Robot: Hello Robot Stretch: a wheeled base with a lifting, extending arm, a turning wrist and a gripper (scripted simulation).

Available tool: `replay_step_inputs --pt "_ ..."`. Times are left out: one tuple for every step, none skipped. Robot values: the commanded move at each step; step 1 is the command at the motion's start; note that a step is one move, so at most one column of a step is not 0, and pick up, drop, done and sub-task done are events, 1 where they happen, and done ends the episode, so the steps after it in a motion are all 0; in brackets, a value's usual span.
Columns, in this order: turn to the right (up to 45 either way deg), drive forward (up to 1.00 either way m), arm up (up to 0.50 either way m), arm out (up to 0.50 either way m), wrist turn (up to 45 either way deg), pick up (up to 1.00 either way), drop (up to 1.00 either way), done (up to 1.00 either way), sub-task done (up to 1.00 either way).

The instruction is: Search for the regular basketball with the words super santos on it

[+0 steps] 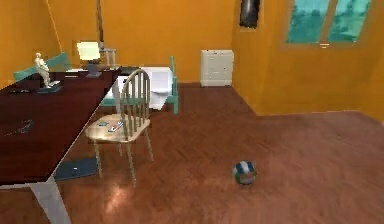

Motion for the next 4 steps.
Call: replay_step_inputs --pt "0.0 0.20 0.00 0.00 0.0 0.00 0.00 0.00 0.00" --pt "45.0 0.00 0.00 0.00 0.0 0.00 0.00 0.00 0.00" --pt "6.0 0.00 0.00 0.00 0.0 0.00 0.00 0.00 0.00" --pt "0.0 1.00 0.00 0.00 0.0 0.00 0.00 0.00 0.00"
